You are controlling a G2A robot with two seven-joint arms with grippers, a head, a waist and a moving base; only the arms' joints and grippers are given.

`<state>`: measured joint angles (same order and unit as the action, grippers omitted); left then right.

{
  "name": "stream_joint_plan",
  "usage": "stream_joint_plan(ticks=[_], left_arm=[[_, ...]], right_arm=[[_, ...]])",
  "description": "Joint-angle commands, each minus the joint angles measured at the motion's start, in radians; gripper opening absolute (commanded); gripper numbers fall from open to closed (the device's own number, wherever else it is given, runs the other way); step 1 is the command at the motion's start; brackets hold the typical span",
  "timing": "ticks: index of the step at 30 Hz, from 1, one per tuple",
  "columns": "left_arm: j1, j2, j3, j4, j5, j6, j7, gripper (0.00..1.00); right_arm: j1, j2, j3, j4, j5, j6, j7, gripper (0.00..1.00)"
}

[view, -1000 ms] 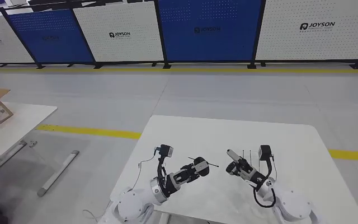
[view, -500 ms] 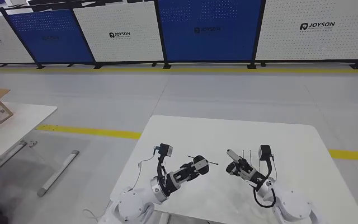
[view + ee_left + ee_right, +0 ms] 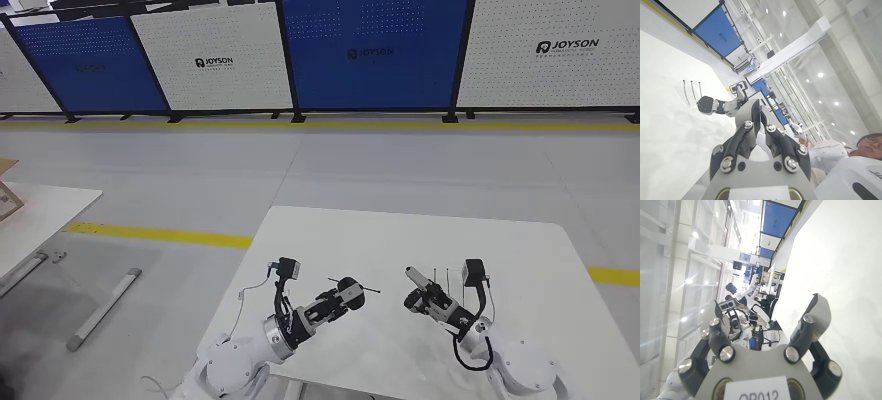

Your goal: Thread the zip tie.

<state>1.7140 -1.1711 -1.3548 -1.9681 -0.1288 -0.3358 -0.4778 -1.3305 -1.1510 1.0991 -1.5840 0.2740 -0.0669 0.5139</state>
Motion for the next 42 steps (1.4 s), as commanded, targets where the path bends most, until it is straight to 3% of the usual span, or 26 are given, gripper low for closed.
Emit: stream_joint_plan(ticks=[1, 15, 20, 30, 33, 37, 39, 42], left_arm=[[0.0, 0.0, 0.0, 0.0, -0.003, -0.002, 0.002, 0.0], [-0.001, 0.0, 0.0, 0.001, 0.001, 0.0, 0.006, 0.0], [-0.018, 0.001, 0.008, 0.029, 0.095, 0.007, 0.057, 0.0], [-0.018, 0.001, 0.017, 0.032, 0.087, 0.006, 0.039, 0.0], [-0.018, 0.001, 0.017, 0.032, 0.087, 0.006, 0.039, 0.0], [-0.018, 0.001, 0.017, 0.032, 0.087, 0.006, 0.039, 0.0], [-0.018, 0.001, 0.017, 0.032, 0.087, 0.006, 0.039, 0.0], [-0.018, 0.001, 0.017, 0.032, 0.087, 0.006, 0.039, 0.0]], right_arm=[[0.0, 0.0, 0.0, 0.0, 0.0, 0.0, 0.0, 1.0], [0.0, 0.0, 0.0, 0.0, 0.0, 0.0, 0.0, 1.0], [0.0, 0.0, 0.0, 0.0, 0.0, 0.0, 0.0, 1.0], [-0.001, 0.0, 0.0, 0.0, -0.003, 0.0, -0.003, 1.0], [-0.002, 0.004, 0.012, -0.02, -0.059, 0.008, -0.006, 1.0], [-0.013, 0.024, 0.104, -0.065, -0.09, 0.038, 0.044, 1.0], [-0.016, 0.037, 0.153, -0.106, -0.158, 0.073, 0.087, 1.0], [0.01, 0.056, 0.184, -0.131, -0.3, 0.182, 0.187, 1.0]])
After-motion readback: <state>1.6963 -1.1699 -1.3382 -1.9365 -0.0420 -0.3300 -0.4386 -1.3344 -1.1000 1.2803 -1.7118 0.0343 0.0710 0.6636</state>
